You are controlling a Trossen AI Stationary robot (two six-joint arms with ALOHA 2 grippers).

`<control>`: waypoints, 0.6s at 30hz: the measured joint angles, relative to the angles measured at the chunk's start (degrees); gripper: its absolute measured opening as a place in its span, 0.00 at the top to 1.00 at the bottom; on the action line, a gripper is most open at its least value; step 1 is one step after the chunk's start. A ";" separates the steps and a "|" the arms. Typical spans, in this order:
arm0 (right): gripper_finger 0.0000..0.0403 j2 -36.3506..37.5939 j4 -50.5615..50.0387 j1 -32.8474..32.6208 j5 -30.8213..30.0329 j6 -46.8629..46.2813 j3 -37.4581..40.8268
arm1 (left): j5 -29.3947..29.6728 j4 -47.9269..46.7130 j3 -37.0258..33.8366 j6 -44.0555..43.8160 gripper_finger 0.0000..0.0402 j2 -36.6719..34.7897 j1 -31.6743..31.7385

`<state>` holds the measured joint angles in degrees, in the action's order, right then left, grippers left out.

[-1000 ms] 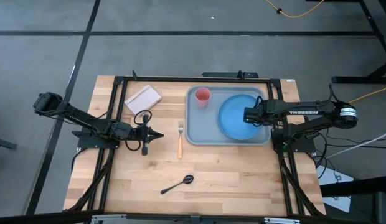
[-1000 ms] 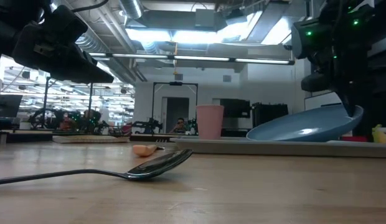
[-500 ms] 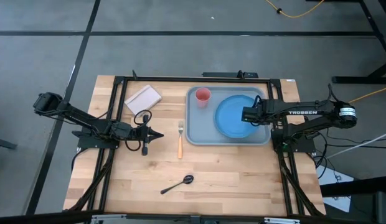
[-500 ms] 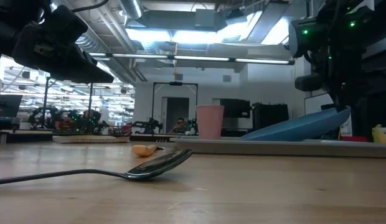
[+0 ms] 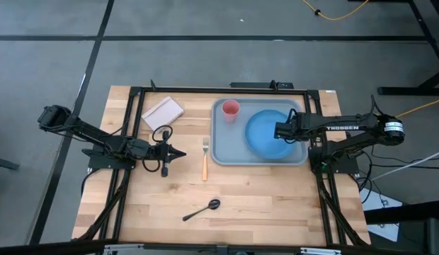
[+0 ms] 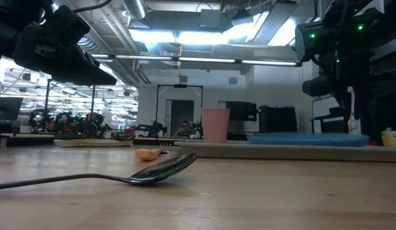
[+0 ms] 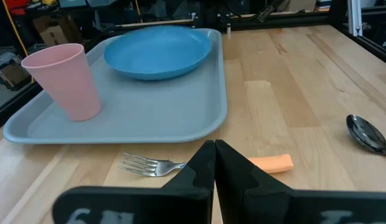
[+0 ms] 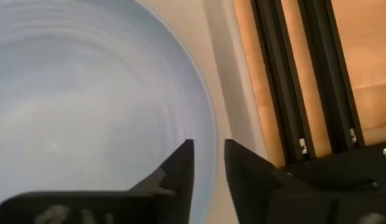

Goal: Pick and place plate/cup/fork/spoon on tray
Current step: Put the black spoon on the gray serving tray to the left of the blue plate

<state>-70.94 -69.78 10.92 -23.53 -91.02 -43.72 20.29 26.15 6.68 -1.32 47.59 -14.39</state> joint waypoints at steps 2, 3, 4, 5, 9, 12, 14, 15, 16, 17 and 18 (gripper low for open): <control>0.74 0.00 -0.41 0.00 0.04 0.02 0.00 | 0.00 0.00 0.00 0.00 1.00 0.02 0.02; 0.73 0.00 -0.69 0.00 0.04 0.02 0.00 | 0.00 0.00 0.00 0.00 1.00 0.01 0.01; 0.73 0.00 -0.95 0.00 0.04 0.03 0.00 | 0.00 0.00 0.00 0.00 1.00 0.00 0.00; 0.72 0.00 -1.09 0.00 0.04 0.12 0.00 | 0.00 0.00 0.00 0.00 1.00 0.00 -0.01; 0.72 0.02 -0.86 0.00 0.04 1.92 0.00 | 0.00 0.00 0.00 0.00 1.00 0.02 0.02; 0.72 0.07 2.83 -0.55 -0.03 7.80 -0.27 | 0.00 0.00 0.00 0.00 1.00 0.01 0.01; 0.72 0.09 8.00 -1.78 -0.36 13.58 -0.43 | 0.00 0.00 0.00 0.00 1.00 0.00 0.02; 0.72 0.17 10.86 -2.52 -0.35 16.58 -0.46 | -0.02 0.00 0.00 0.00 1.00 0.02 -0.01; 0.72 0.26 13.47 -3.33 0.00 19.46 -0.46 | 0.00 0.00 0.00 0.00 1.00 0.02 0.02; 0.72 0.41 16.30 -4.29 1.10 22.04 -0.47 | 0.00 0.00 0.00 0.00 1.00 0.00 0.02; 0.72 0.55 18.96 -5.27 2.65 24.22 -0.65 | -0.02 0.00 0.00 0.00 1.00 0.02 0.00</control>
<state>-70.39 -50.82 5.65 -20.88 -66.80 -44.37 20.28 26.15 6.68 -1.32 47.61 -14.39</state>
